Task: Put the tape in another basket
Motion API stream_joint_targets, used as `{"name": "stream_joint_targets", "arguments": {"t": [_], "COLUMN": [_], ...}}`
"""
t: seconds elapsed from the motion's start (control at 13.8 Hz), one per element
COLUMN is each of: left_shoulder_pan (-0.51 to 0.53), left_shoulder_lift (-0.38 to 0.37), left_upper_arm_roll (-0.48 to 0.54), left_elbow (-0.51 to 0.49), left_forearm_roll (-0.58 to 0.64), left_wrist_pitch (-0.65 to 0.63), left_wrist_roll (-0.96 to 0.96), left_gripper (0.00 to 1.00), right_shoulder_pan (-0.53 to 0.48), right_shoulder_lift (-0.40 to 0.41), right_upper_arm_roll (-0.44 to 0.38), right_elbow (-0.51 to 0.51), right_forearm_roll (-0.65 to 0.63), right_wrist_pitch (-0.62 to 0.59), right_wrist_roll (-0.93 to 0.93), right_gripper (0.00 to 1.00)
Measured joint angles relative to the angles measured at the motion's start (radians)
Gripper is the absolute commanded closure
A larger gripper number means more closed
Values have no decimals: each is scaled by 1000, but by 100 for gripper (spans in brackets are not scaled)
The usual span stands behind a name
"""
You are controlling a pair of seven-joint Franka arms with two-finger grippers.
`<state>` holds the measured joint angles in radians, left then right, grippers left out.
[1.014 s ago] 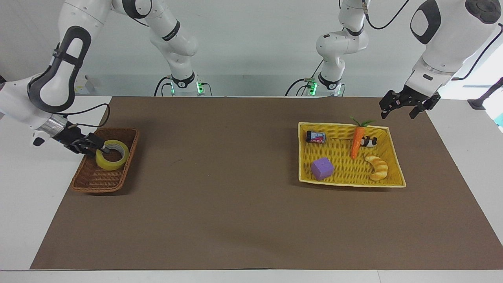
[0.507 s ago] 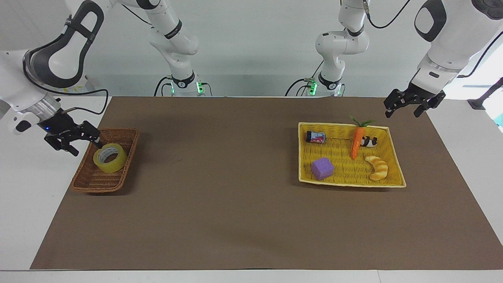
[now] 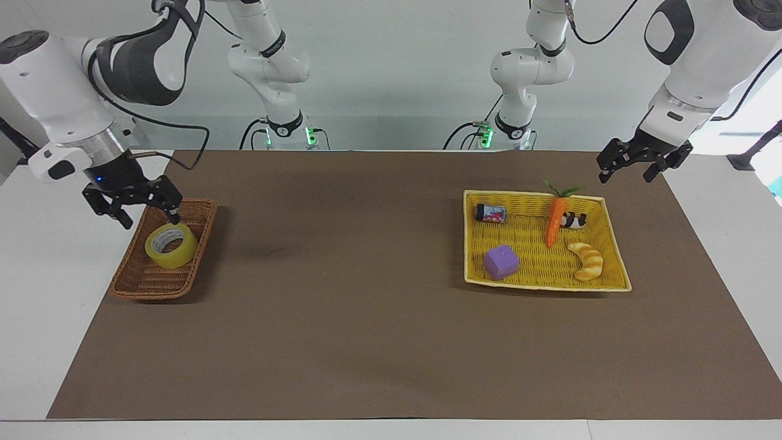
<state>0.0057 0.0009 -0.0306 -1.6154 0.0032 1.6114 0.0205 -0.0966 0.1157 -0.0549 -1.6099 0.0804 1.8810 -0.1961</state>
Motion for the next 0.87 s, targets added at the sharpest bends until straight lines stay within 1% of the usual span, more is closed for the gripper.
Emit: {"name": "stream_joint_targets", "arguments": {"t": [0.58, 0.72, 0.87], "left_shoulder_pan": [0, 0, 0], "left_shoulder_lift": [0, 0, 0], "left_upper_arm_roll": [0, 0, 0], "left_elbow": [0, 0, 0], "left_forearm_roll": [0, 0, 0], "left_wrist_pitch": [0, 0, 0], "left_wrist_roll": [0, 0, 0], "left_gripper": [0, 0, 0], "right_shoulder_pan": [266, 311, 313], "right_shoulder_lift": [-90, -118, -137], "right_upper_arm_roll": [4, 5, 2], "right_elbow": [0, 3, 42], "right_forearm_roll": [-134, -142, -142], "right_wrist_pitch": [-160, -198, -264], "right_wrist_roll": [470, 519, 522], "right_gripper": [0, 0, 0]}}
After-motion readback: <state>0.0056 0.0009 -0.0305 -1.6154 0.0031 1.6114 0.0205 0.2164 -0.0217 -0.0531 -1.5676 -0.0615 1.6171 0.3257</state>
